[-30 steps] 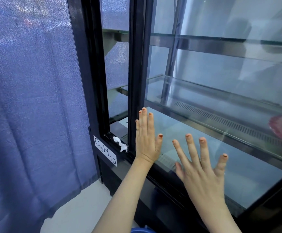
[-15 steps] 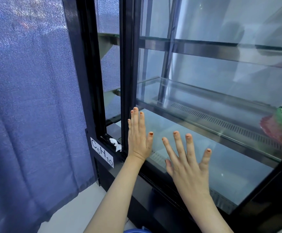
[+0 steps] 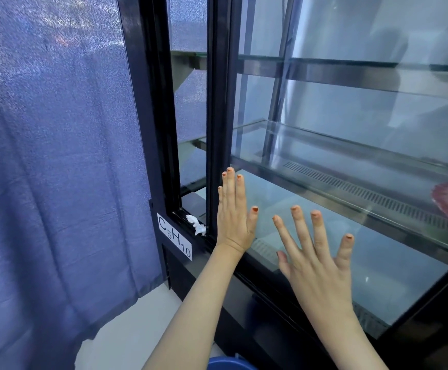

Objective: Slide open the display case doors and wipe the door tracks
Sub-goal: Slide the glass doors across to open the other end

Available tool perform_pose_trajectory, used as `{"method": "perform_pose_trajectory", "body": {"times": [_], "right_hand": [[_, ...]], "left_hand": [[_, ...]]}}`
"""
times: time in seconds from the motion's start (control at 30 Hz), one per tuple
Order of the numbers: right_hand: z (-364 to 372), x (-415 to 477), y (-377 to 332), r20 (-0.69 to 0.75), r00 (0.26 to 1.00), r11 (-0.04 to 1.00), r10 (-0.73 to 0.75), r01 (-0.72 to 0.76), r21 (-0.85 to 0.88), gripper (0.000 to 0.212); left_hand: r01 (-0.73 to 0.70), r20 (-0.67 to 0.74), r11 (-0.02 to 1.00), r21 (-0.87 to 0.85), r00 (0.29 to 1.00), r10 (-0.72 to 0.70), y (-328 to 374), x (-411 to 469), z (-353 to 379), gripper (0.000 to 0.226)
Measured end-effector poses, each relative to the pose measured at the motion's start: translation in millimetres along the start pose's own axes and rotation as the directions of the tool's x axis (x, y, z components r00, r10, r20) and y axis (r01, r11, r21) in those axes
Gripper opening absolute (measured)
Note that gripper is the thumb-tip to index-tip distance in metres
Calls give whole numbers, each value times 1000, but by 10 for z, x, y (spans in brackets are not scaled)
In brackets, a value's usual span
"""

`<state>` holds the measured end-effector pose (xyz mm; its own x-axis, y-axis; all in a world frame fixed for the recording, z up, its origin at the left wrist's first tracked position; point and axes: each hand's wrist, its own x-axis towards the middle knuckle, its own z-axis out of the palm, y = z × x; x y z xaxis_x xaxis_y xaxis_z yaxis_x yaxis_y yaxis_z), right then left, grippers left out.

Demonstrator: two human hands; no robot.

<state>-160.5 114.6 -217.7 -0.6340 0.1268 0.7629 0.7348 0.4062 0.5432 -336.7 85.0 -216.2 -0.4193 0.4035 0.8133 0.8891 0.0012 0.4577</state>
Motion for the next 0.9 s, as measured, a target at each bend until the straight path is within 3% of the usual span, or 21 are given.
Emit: {"method": "perform_pose_trajectory", "body": {"times": [0.43,0.6,0.7,0.9], "right_hand": [[12,-136,133,-32,999,1000,11,-10,19,61],[26,-87,49,-146,986,996,75,-68,54,49],[76,-29,-3,-221,969,993,107,-95,66,41],[182,-89,27,-188,981,998,42,-48,-27,58]], "left_hand": [[-51,-51,999,7,997,52,149,-74,79,61],[-113,-94,991,71,988,120,193,-44,24,60],[-162,-155,985,62,973,169,138,-58,-83,43],[25,-169,994,110,986,-6,-223,-372,-305,23]]}}
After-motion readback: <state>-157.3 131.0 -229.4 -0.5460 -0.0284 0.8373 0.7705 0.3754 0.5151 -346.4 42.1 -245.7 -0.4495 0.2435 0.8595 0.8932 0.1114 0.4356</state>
